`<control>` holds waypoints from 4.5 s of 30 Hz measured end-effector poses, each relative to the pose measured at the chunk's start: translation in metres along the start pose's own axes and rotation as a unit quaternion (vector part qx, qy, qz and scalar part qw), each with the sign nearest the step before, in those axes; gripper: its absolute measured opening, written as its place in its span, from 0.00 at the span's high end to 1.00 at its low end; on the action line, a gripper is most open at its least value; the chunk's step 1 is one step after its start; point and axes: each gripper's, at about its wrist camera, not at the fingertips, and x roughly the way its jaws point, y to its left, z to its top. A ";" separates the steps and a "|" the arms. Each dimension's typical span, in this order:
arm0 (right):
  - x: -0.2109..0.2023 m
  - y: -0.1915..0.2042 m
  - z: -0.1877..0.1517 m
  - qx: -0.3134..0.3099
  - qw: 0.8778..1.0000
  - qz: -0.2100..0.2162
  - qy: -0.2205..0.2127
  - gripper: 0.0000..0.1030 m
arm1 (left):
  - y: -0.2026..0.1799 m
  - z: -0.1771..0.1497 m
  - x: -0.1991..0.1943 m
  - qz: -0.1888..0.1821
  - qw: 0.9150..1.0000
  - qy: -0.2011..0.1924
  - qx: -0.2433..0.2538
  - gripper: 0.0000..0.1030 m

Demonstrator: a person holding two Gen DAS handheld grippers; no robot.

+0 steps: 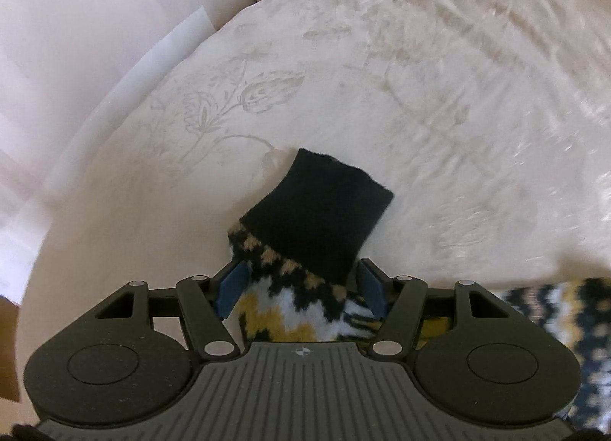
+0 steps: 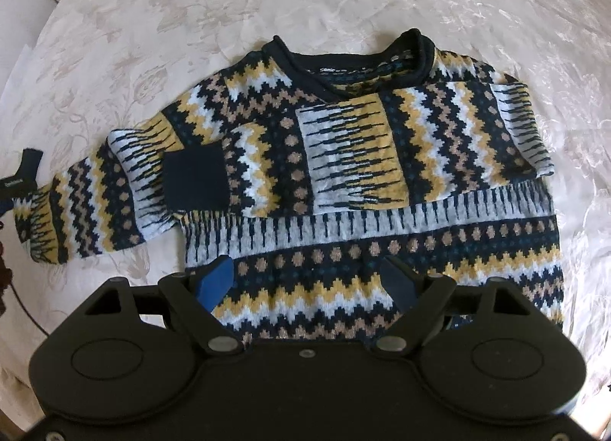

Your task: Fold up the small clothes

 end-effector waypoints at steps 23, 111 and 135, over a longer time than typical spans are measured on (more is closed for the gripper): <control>-0.001 -0.018 -0.006 0.041 0.999 0.021 0.001 0.18 | 0.107 -0.022 -0.031 -0.112 0.962 -0.032 -0.248 0.85; 0.066 -0.215 0.087 -0.023 0.989 0.054 -0.138 0.36 | -0.208 -0.086 -0.044 -0.199 0.978 0.058 0.039 0.74; 0.004 -0.224 0.076 -0.012 0.976 0.120 -0.178 0.88 | -0.191 -0.085 -0.063 -0.223 0.974 0.039 0.019 0.74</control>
